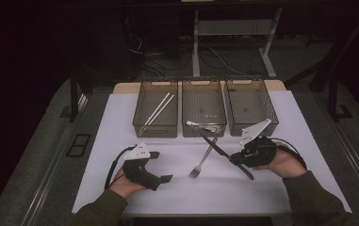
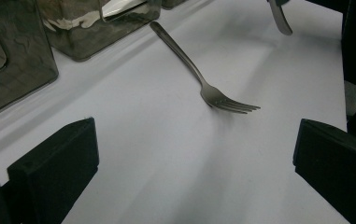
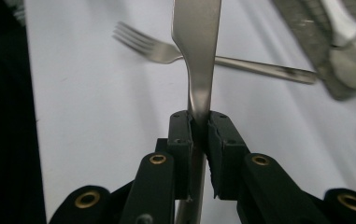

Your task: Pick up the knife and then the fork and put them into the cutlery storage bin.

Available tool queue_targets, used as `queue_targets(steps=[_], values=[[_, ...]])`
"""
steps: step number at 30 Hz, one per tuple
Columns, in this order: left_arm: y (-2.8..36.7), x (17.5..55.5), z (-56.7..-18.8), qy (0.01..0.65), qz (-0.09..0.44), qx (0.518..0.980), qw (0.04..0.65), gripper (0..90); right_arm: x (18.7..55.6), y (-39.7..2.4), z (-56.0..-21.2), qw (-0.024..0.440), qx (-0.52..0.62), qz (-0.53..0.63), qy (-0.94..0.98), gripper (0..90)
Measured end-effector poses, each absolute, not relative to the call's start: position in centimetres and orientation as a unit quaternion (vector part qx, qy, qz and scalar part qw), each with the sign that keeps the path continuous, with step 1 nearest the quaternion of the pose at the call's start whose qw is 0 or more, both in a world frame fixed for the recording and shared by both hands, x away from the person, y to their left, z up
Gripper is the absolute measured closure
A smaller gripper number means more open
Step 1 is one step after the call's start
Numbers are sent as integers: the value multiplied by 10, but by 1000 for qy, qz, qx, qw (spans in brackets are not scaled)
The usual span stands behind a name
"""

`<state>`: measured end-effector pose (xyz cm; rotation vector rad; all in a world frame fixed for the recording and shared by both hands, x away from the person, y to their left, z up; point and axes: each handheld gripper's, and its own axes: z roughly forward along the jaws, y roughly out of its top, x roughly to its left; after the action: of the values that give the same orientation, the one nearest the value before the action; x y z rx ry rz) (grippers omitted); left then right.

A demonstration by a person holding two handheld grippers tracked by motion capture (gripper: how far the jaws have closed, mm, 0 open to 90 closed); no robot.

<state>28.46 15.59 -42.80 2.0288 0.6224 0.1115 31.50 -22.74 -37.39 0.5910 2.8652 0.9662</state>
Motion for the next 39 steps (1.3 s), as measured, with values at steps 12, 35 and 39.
queue_targets(steps=[12,35,39], values=[[156,286,-428,256,45,833,489,0,329,-266,-347,80,289,352,887,799],[155,285,-429,261,42,830,492,0,391,-299,-299,169,370,382,830,798],[155,285,-429,258,44,832,489,0,410,-303,-296,190,385,381,819,798]])
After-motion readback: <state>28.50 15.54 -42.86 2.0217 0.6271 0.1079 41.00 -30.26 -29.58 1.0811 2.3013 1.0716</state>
